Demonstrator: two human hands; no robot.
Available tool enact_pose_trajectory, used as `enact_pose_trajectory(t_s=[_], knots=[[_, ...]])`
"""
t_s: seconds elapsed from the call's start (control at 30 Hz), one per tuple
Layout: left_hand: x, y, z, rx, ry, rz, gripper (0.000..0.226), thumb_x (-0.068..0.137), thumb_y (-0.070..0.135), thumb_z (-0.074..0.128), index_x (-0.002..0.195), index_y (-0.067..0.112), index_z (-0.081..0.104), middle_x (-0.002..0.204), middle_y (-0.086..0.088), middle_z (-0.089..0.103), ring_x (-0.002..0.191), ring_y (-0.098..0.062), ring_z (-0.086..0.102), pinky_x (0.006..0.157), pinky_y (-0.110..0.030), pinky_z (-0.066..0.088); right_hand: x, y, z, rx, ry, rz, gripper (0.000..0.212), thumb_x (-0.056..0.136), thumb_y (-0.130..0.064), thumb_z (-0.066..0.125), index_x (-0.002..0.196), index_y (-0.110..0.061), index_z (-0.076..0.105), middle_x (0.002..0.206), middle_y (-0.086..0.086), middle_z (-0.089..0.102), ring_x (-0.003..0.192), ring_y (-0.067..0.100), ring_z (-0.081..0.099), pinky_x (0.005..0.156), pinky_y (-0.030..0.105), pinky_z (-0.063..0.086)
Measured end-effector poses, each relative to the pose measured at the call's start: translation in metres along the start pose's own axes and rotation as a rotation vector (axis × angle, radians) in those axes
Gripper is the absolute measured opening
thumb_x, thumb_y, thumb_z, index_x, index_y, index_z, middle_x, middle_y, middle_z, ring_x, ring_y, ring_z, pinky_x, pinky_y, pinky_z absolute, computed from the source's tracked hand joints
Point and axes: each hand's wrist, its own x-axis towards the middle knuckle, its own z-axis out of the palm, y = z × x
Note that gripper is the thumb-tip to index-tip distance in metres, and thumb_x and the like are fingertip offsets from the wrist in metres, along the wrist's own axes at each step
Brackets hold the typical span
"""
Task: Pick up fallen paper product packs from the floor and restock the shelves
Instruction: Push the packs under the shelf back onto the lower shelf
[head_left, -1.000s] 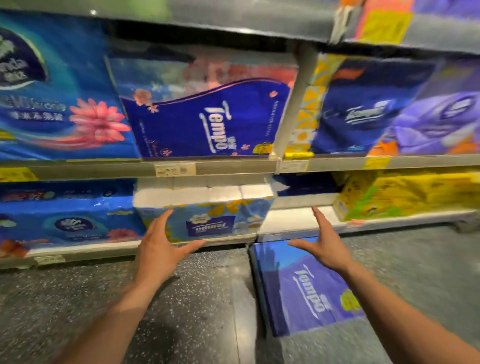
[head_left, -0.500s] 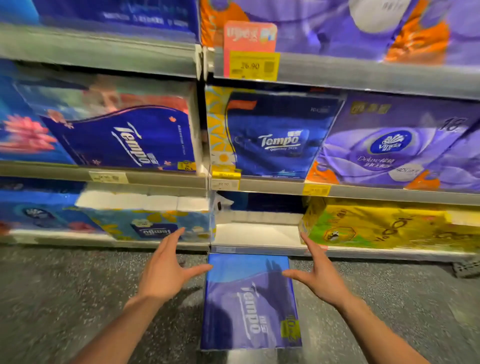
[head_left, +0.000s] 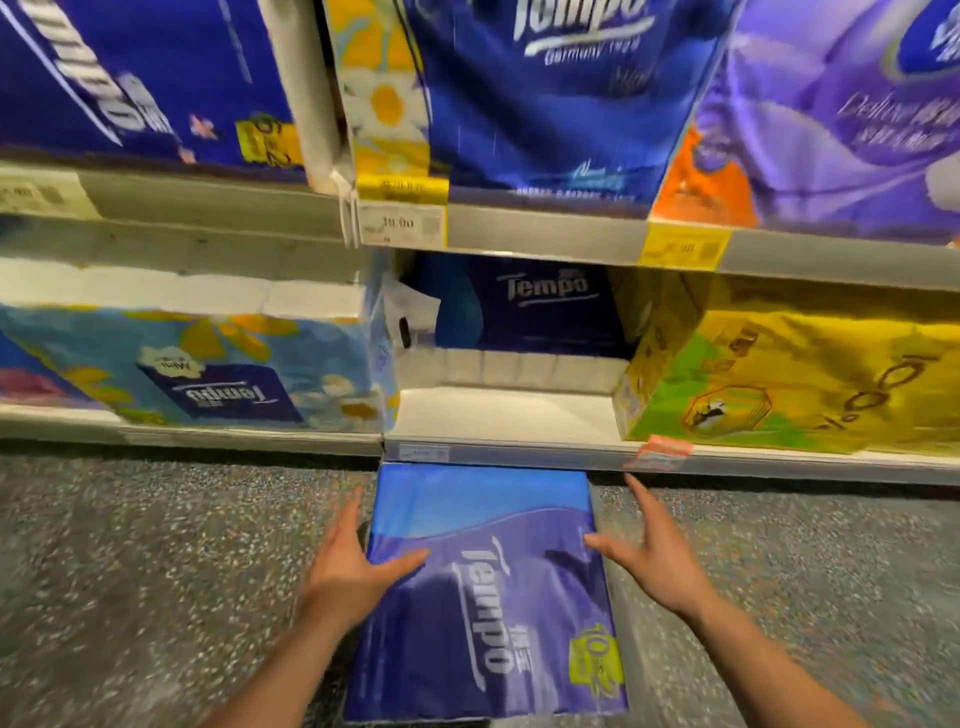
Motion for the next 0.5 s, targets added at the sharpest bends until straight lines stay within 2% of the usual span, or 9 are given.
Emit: enact_pose_trajectory(t_s=[0.1,0.17,0.23,0.27,0.3,0.33,0.43,0.5], knots=[[0.02,-0.027,0.032,-0.04,-0.008,-0.131,0.126,0.063,0.067,0.084,0.161,0.02,0.02,0.165,-0.008,0.028,0.146,-0.03,0.037,0.116,-0.043,0.035,0.006,0.043,0.031,0.076,0.022,0.106,0.154,0.037,-0.104,0.056,0.159,-0.013,0.028,0.163,0.004,0.034,0.149,0.02,0.034,0.122,0.035,0.027],[0.034,-0.034,0.049,-0.11,-0.002,-0.187,0.122,0.066,0.064,0.084,0.16,0.015,0.021,0.162,-0.01,0.033,0.143,-0.032,0.041,0.114,-0.043,0.037,0.011,0.058,0.049,0.145,0.015,0.174,0.149,0.043,-0.099,0.063,0.159,-0.013,0.027,0.163,0.005,0.034,0.149,0.022,0.035,0.122,0.039,0.029],[0.047,-0.033,0.063,-0.172,-0.01,-0.24,0.115,0.066,0.064,0.084,0.154,0.012,0.031,0.153,-0.013,0.046,0.133,-0.033,0.051,0.105,-0.04,0.043,0.017,0.068,0.065,0.205,-0.021,0.253,0.122,0.067,-0.071,0.078,0.159,-0.011,0.025,0.163,0.008,0.034,0.148,0.025,0.036,0.12,0.038,0.03],[0.053,-0.033,0.069,-0.198,-0.008,-0.255,0.105,0.066,0.063,0.084,0.147,0.014,0.039,0.145,-0.012,0.054,0.126,-0.033,0.057,0.097,-0.038,0.046,0.022,0.072,0.073,0.231,-0.037,0.3,0.109,0.077,-0.055,0.079,0.159,-0.01,0.024,0.161,0.011,0.036,0.147,0.026,0.037,0.117,0.037,0.031],[0.056,-0.033,0.072,-0.211,-0.011,-0.278,0.093,0.068,0.062,0.084,0.139,0.015,0.044,0.137,-0.011,0.059,0.119,-0.032,0.06,0.089,-0.035,0.046,0.027,0.075,0.081,0.262,-0.05,0.337,0.102,0.082,-0.047,0.078,0.159,-0.009,0.024,0.159,0.012,0.039,0.146,0.027,0.04,0.115,0.036,0.033],[0.06,-0.034,0.076,-0.224,-0.002,-0.279,0.085,0.07,0.061,0.083,0.134,0.017,0.048,0.131,-0.009,0.062,0.114,-0.031,0.062,0.084,-0.034,0.044,0.032,0.076,0.087,0.298,-0.059,0.367,0.102,0.081,-0.052,0.078,0.157,-0.009,0.027,0.154,0.013,0.045,0.141,0.027,0.046,0.113,0.036,0.035],[0.062,-0.034,0.074,-0.304,0.002,-0.284,0.077,0.065,0.068,0.08,0.124,0.024,0.058,0.117,0.0,0.068,0.101,-0.025,0.067,0.085,-0.036,0.053,0.053,0.097,0.105,0.422,-0.029,0.436,0.114,0.056,-0.09,0.07,0.138,-0.013,0.052,0.129,0.003,0.068,0.115,0.021,0.067,0.107,0.04,0.049],[0.059,-0.034,0.071,-0.377,-0.017,-0.296,0.065,0.067,0.065,0.082,0.117,0.028,0.063,0.111,0.005,0.072,0.095,-0.018,0.07,0.087,-0.04,0.059,0.074,0.138,0.121,0.57,-0.089,0.48,0.11,0.056,-0.093,0.069,0.133,-0.015,0.061,0.122,0.0,0.074,0.109,0.019,0.071,0.107,0.046,0.051]])
